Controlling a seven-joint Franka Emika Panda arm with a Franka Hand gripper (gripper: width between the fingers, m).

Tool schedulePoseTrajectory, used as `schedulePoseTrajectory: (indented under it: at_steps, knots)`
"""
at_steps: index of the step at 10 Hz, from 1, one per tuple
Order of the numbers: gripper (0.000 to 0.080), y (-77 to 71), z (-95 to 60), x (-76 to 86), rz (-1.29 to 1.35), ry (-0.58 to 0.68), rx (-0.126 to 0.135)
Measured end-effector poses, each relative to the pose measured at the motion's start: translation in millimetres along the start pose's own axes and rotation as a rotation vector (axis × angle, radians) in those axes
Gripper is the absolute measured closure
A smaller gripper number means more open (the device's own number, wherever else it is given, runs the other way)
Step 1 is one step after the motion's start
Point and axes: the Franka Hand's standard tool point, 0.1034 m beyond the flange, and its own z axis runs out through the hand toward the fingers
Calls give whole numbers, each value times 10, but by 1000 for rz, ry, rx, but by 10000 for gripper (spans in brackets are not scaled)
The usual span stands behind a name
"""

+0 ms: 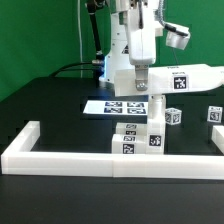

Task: Assemble chair

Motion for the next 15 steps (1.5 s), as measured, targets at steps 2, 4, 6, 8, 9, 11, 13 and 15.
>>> schedulePoseTrajectory:
  at_steps: [2, 4, 6, 8, 9, 11, 13, 15]
  knots:
    - [509, -5, 5, -15, -1, 0, -1]
    - [509, -15, 8, -39, -6, 1, 1]
    - [509, -18, 9, -41, -7, 2, 2]
    - [509, -19, 8, -40, -9, 2, 2]
    - [509, -24, 7, -39, -10, 3, 5]
    - [509, -44, 7, -23, -14, 11, 26]
    - [509, -44, 7, -23, -14, 11, 26]
    - [509, -44, 7, -24, 1, 11, 26]
